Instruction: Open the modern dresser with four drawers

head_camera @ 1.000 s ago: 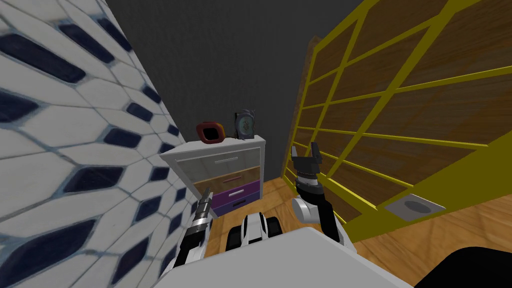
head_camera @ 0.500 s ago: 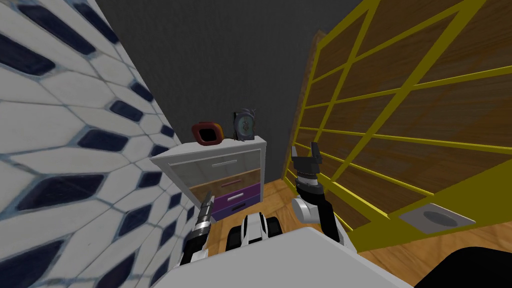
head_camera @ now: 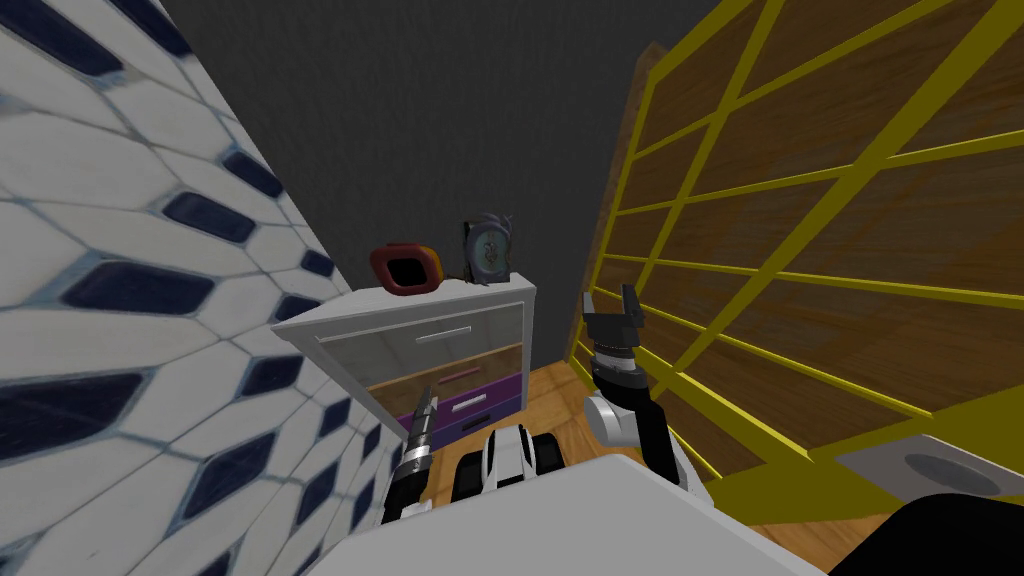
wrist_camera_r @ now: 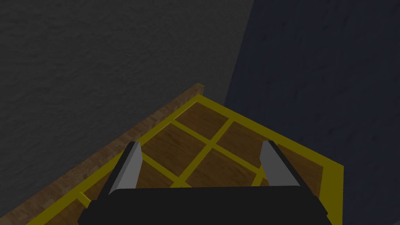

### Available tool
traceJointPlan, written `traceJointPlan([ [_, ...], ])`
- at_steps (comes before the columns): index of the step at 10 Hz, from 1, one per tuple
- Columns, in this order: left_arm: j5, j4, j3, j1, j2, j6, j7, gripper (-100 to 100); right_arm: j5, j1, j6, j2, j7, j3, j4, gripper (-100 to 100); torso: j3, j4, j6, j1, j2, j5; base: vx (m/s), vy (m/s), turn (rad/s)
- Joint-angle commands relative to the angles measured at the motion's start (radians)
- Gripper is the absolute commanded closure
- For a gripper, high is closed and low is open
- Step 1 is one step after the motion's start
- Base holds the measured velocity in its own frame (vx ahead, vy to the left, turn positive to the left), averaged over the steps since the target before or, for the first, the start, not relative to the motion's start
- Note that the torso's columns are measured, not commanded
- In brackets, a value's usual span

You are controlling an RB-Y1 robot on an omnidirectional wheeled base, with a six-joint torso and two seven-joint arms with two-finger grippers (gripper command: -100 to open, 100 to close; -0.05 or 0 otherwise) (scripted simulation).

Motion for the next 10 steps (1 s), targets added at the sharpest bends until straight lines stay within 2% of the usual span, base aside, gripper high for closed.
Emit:
traceJointPlan([
  [1, -0.001, 0.049, 0.005, -0.017, -0.052, -0.018, -0.001, -100, 0.0, 0.0, 0.0, 0.0, 0.0, 0.0, 0.0, 0, 0.0, 0.0, 0.0, 0.001, 0.0, 0.0, 0.039, 0.0, -0.003],
  [2, -0.001, 0.055, 0.006, -0.019, -0.066, -0.02, -0.001, -100, 0.0, 0.0, 0.0, 0.0, 0.0, 0.0, 0.0, 0, -0.001, 0.0, 0.0, 0.001, -0.001, 0.0, 0.029, 0.002, 0.002],
  [3, -0.001, 0.047, 0.005, -0.014, -0.055, -0.021, 0.001, -100, 0.0, 0.0, 0.0, 0.0, 0.0, 0.0, 0.0, 0, -0.001, 0.0, 0.0, 0.001, -0.002, 0.0, 0.011, 0.0, -0.001],
  [5, 0.002, 0.024, 0.01, -0.043, -0.054, 0.03, -0.002, -100, 0.0, 0.0, 0.0, 0.0, 0.0, 0.0, 0.0, 0, -0.001, 0.0, 0.0, 0.001, -0.002, 0.0, 0.03, 0.006, 0.017],
  [6, 0.001, 0.021, 0.007, -0.031, -0.054, 0.019, 0.0, -100, 0.0, 0.0, 0.0, 0.0, 0.0, 0.0, 0.0, 0, -0.002, -0.001, 0.0, 0.001, -0.004, 0.0, 0.022, 0.003, 0.001],
  [7, 0.0, 0.042, 0.006, -0.021, -0.056, -0.008, 0.0, 100, 0.0, 0.0, 0.0, 0.0, 0.0, 0.0, 0.0, 0, -0.002, -0.001, 0.0, 0.0, -0.002, 0.0, -0.014, -0.003, -0.017],
  [9, 0.0, 0.037, 0.006, -0.021, -0.054, -0.01, 0.002, 100, 0.0, 0.0, 0.0, 0.0, 0.0, 0.0, 0.0, 0, -0.001, -0.002, 0.001, 0.003, -0.004, 0.002, -0.035, -0.003, -0.004],
  [10, 0.0, 0.04, 0.006, -0.022, -0.01, -0.01, 0.002, -100, 0.0, 0.0, 0.0, 0.0, 0.0, 0.0, 0.0, 0, -0.003, -0.002, 0.0, 0.002, -0.006, 0.001, -0.009, -0.005, 0.0],
])
